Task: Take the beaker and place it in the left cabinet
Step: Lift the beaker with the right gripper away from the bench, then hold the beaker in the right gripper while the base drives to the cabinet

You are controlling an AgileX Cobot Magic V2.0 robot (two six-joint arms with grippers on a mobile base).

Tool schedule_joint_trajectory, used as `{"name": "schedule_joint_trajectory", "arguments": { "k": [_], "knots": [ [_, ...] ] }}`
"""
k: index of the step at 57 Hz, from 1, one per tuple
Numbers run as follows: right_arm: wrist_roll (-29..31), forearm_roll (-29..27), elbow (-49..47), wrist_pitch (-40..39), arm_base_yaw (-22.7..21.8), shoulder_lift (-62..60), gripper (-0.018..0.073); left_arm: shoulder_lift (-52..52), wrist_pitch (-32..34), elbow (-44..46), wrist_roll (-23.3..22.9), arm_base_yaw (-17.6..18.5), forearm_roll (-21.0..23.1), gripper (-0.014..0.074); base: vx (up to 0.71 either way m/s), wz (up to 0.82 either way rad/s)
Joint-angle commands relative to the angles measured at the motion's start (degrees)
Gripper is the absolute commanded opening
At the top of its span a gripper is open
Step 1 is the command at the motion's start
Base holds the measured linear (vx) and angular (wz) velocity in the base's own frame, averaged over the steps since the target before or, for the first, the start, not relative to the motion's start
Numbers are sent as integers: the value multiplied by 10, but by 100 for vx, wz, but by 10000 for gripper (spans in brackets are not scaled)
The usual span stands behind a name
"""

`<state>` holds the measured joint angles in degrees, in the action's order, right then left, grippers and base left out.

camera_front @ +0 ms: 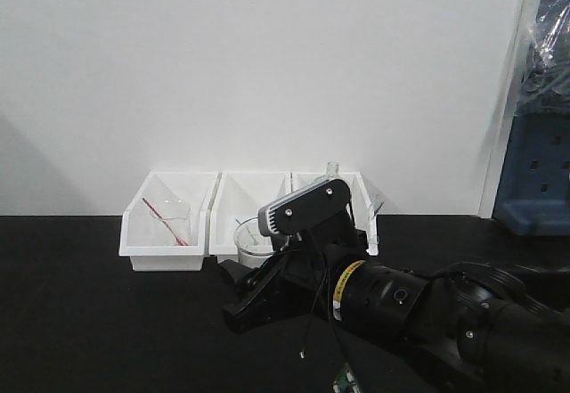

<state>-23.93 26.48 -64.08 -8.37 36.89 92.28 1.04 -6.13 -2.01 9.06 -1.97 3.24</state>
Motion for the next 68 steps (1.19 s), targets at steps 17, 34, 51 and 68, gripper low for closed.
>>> {"name": "schedule_joint_trajectory", "arguments": {
  "k": [17, 34, 51, 68],
  "knots": [
    [-2, -3, -21, -43, -3, -28, -8, 7, 50, 10, -1, 0, 3, -6, -7, 9],
    [-2, -3, -21, -43, -3, -28, -8, 7, 50, 10, -1, 0, 3, -6, -14, 22],
    [-2, -3, -21, -43, -3, -28, -8, 6, 50, 10, -1, 0, 3, -6, -13, 47],
    [-2, -3, -21, -43, -3, -28, -8, 6, 50, 10, -1, 0, 3, -6, -14, 54]
  ]
}}
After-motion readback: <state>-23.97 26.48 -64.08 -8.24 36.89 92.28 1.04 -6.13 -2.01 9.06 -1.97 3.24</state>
